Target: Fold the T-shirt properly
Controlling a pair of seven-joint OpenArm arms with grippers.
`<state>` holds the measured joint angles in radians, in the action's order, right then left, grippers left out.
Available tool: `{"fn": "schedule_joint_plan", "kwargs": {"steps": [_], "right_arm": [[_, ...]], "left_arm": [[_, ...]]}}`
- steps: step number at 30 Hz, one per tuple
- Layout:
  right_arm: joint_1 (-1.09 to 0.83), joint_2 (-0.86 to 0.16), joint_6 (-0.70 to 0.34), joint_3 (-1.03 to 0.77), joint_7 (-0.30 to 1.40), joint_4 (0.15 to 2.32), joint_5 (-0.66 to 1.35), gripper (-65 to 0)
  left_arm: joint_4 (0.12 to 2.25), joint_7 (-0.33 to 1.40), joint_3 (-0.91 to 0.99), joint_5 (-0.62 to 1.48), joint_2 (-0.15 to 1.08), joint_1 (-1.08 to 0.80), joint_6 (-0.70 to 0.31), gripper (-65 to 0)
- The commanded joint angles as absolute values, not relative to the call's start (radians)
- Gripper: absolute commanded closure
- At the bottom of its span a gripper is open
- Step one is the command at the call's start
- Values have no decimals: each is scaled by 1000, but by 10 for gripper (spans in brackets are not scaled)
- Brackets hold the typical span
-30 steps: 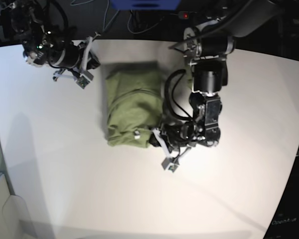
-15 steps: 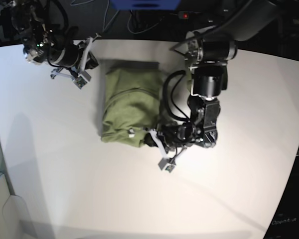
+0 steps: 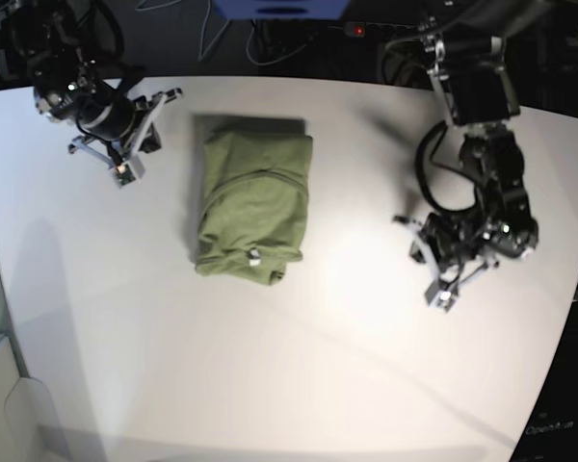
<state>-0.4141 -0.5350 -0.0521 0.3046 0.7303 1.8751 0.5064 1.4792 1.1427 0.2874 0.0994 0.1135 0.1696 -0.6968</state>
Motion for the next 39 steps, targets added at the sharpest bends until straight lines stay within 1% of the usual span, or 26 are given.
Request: {"fn": "schedule_joint_plan", "kwargs": {"steps": [1,5,10,12,19,22,25,27,29,32,34,37,39], "right_arm": [[-446,-549,-35,283,687,1910,519,0],[-559,-547,-25,203,576,1926,519,0],[-722,-544,-24,130,430,1926,519,0],[-800,-544,-24,105,354,1926,519,0],[-998,-536,-24,71,179,1890,519,0],[-1040,-516,-28,81,84,1794,518,0],[-1000,-506,-30,124,12,1636,518,0],[-943,-489,-33,183,-39,1486,518,0],[-869,-484,-33,255,-99,1322,518,0],[-725,-450,-33,400,-219,1040,518,0],[-639,-414,-33,481,-302,877,518,0],[-512,-355,-33,579,-377,619,519,0],[-421,-305,-56,627,-441,435,519,-1]], "left_arm": [[1572,1148,291,107,147,124,-698,-11],[1801,1150,291,105,222,-104,-698,-11],[1922,1145,320,104,251,-323,-698,-11],[1943,1141,351,107,249,-395,-698,-11],[1946,1132,371,104,228,-539,-698,-11],[1917,1038,367,102,211,-601,-698,-11],[1793,952,348,50,182,-607,-698,-11],[1658,874,321,-36,150,-602,-698,-11],[1511,769,315,-107,114,-587,-698,-11],[1265,590,321,-225,65,-526,-698,-11],[1121,499,326,-280,48,-481,-698,-10],[914,375,386,-354,25,-398,-698,-10],[785,283,432,-410,21,-352,-698,-10]]}}
